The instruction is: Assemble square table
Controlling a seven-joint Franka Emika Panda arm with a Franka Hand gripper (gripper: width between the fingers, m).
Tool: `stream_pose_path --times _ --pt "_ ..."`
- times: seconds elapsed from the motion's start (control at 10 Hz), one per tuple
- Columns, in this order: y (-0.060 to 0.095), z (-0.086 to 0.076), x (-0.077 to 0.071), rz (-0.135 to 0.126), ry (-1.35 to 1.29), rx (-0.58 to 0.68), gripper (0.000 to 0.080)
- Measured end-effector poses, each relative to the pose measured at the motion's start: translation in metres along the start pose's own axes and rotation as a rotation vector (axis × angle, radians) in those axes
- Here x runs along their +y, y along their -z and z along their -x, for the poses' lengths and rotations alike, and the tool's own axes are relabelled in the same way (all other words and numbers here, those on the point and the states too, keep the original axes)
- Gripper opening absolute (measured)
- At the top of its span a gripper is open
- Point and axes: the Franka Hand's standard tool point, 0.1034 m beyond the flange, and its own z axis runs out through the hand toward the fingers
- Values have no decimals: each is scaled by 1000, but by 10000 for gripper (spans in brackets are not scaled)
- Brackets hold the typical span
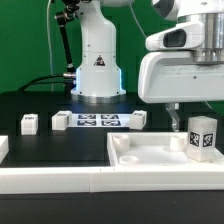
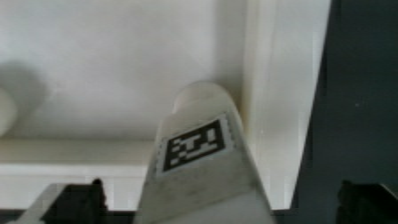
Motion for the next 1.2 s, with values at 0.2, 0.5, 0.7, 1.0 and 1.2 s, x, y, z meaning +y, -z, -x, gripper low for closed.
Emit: stream_pose_path --times 0.2,0.5,0.7,1.0,1.2 --pt "0 0 1 1 117 0 649" --pt "0 -1 2 0 163 1 649" --pt "0 -1 3 1 162 1 411" --pt "0 -1 3 0 111 1 290" --pt "0 -1 3 0 -43 0 290"
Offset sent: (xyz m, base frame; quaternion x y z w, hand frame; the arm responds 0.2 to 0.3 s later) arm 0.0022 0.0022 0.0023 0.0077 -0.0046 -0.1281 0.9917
